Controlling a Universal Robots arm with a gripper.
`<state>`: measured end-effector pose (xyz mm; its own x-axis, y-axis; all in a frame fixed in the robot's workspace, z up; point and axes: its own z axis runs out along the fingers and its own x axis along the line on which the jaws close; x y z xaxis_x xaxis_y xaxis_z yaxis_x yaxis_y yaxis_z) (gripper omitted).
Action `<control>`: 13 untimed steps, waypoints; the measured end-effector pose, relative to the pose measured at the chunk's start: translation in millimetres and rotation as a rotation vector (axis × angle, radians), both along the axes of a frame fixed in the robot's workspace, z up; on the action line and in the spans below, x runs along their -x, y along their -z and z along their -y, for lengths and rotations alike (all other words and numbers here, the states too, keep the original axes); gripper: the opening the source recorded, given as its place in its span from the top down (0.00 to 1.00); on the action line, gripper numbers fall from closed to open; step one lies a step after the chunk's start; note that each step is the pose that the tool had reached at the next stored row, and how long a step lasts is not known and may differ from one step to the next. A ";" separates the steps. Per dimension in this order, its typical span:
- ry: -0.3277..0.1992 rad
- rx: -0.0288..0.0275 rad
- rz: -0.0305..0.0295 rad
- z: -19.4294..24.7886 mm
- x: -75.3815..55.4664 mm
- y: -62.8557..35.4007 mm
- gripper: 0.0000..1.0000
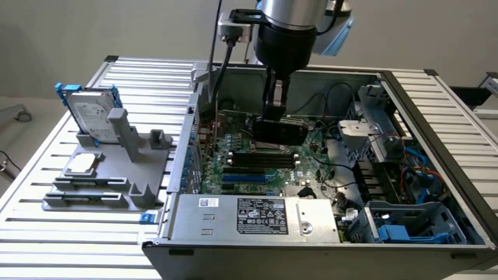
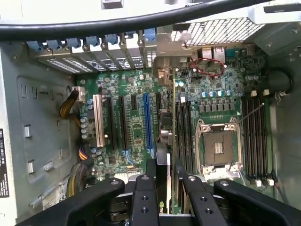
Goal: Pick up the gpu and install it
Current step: 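Insert the gpu into the slot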
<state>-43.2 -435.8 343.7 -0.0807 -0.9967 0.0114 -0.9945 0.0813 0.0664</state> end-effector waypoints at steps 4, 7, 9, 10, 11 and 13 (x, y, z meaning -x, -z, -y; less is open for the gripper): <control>-0.002 0.0020 0.0007 0.9 0.3 5.6 0.74; -0.004 0.0020 0.0014 1.2 2.2 7.5 0.74; -0.009 0.0021 0.0044 1.2 6.1 10.7 0.74; -0.011 0.0020 0.0049 1.2 7.8 12.2 0.74; -0.013 0.0021 0.0054 1.3 9.4 13.6 0.74; -0.021 0.0022 0.0054 2.3 10.1 15.5 0.74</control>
<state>-53.2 -438.1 328.2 -0.0602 -0.9981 0.0131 -0.9963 0.0609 0.0608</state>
